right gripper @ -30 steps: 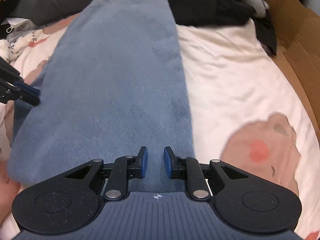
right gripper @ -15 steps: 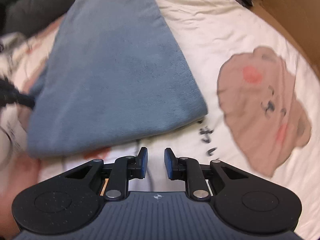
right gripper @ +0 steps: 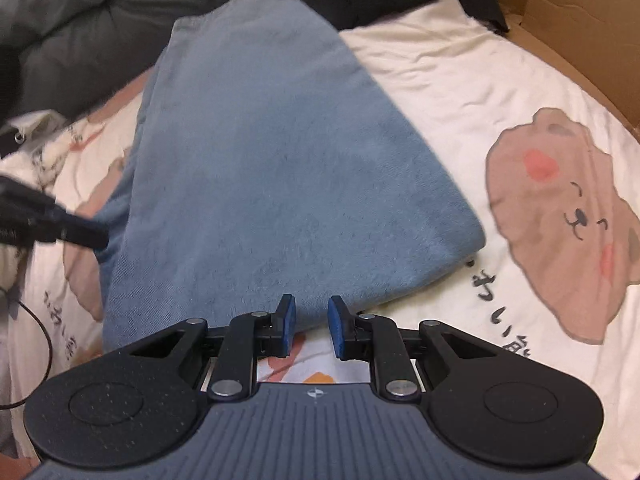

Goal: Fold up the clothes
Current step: 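Move both open tools over the folded jeans and close the left tool on its edge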

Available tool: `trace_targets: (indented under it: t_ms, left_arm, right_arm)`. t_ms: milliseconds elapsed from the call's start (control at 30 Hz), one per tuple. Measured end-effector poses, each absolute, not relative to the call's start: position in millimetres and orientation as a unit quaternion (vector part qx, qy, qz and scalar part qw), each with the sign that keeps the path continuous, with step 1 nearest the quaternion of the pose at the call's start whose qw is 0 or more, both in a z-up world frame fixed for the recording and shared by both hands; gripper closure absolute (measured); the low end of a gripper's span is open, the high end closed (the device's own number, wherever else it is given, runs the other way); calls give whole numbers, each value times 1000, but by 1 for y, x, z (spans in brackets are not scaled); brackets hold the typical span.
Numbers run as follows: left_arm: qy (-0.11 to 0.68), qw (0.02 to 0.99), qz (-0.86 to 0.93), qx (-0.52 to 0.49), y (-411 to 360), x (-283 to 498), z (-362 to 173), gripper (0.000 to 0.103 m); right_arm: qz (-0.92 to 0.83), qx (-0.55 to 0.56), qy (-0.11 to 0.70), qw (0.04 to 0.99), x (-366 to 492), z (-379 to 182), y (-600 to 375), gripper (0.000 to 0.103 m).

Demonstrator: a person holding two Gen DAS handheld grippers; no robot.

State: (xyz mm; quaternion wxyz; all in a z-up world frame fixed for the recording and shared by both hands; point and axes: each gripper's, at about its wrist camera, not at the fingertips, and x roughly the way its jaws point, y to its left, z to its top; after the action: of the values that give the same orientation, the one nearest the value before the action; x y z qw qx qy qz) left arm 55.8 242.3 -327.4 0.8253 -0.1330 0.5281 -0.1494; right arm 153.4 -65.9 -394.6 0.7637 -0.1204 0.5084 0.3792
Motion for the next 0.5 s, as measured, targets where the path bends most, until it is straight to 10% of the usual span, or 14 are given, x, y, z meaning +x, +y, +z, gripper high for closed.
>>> trace_targets:
  t_ms: [500]
  left_arm:
    - [549,789,-238,-140,170,68,-370,92]
  right_arm:
    - [370,-104,526,758,154,-405,-69,78]
